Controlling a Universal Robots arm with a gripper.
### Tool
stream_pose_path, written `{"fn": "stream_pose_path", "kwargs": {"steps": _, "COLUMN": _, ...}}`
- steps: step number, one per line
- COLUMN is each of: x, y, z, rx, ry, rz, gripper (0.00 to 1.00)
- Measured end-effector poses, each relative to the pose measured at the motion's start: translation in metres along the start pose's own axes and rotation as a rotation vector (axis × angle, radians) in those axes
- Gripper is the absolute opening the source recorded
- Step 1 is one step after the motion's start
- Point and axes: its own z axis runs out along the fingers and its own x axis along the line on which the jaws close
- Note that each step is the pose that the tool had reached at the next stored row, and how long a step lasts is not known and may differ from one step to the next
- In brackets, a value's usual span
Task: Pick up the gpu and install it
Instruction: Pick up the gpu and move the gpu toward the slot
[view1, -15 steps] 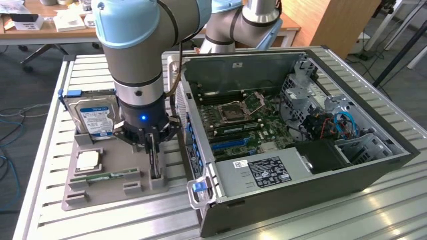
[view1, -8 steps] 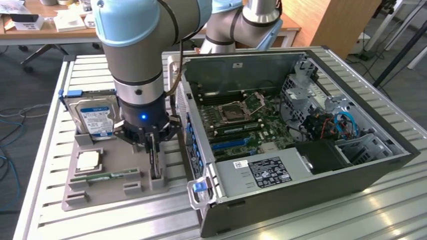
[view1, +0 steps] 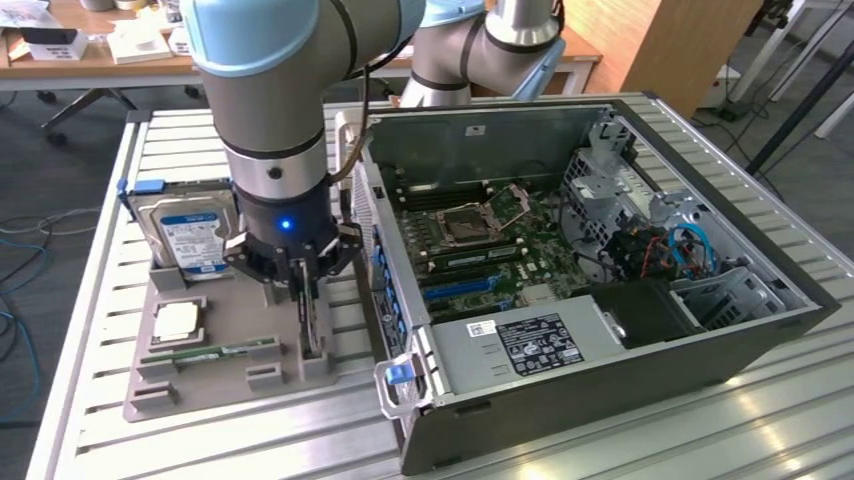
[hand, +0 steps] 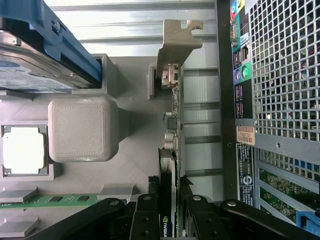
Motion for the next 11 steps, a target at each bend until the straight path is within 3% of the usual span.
{"fn": "stream_pose_path", "kwargs": {"steps": 5, "x": 0.000, "y": 0.0000, "z": -0.0011, "rx": 0.0005, "ry": 0.0003, "rz": 0.000, "gripper": 0.26}}
{"fn": "stream_pose_path", "kwargs": {"steps": 6, "x": 0.000, "y": 0.0008, "z": -0.0148, "rx": 0.0000, "ry": -0.0001, "rz": 0.000, "gripper": 0.26}}
{"fn": "stream_pose_path", "kwargs": {"steps": 11, "x": 0.000, "y": 0.0008, "z": -0.0149, "rx": 0.0001, "ry": 0.0000, "rz": 0.000, "gripper": 0.26}}
